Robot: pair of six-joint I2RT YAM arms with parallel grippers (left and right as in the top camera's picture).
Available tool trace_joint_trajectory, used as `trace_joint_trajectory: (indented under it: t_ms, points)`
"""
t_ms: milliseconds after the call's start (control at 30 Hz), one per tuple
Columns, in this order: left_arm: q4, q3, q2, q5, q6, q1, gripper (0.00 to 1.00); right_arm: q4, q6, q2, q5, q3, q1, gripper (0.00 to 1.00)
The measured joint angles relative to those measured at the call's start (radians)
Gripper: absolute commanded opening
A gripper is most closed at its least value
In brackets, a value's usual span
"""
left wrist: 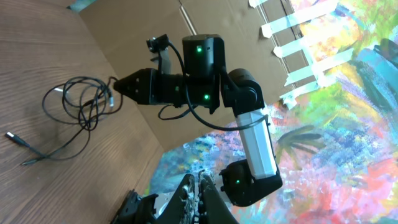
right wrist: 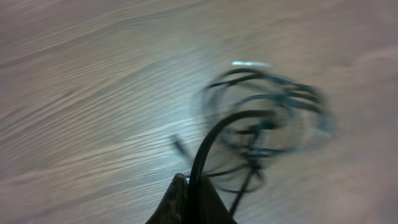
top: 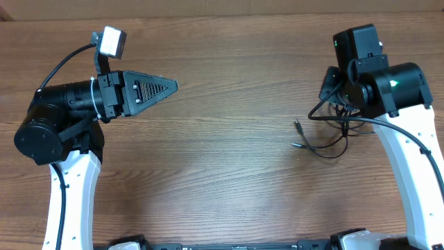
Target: Untangle cables
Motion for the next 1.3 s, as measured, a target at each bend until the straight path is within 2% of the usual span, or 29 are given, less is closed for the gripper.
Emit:
trace_joint_trajectory:
  t_ms: [233,400,467,633,967,1167,1300]
  points:
    - [0.000,0.000,0.000,0.000,0.006,0.000,0.18,0.083,-0.212,-0.010,-0.272,0.000,0.088,0.04]
    - [0.000,0.000,0.001,0.000,0.017,0.000,0.21,0.126,-0.303,-0.051,-0.451,-0.001,0.156,0.04]
    - [0.000,0.000,0.006,0.000,0.032,0.000,0.22,0.131,-0.318,-0.074,-0.497,-0.001,0.172,0.04]
    - [0.001,-0.043,0.037,0.000,0.098,-0.002,0.34,0.132,-0.336,-0.137,-0.566,-0.001,0.190,0.04]
    - [-0.002,-0.265,0.088,0.000,0.269,-0.027,0.37,0.160,-0.347,-0.223,-0.643,-0.001,0.190,0.04]
    - [0.000,-0.317,0.088,0.000,0.309,-0.078,0.50,0.192,-0.347,-0.225,-0.731,-0.001,0.190,0.04]
    - [-0.001,-0.323,0.089,0.000,0.330,-0.126,0.53,0.224,-0.349,-0.225,-0.785,-0.001,0.191,0.04]
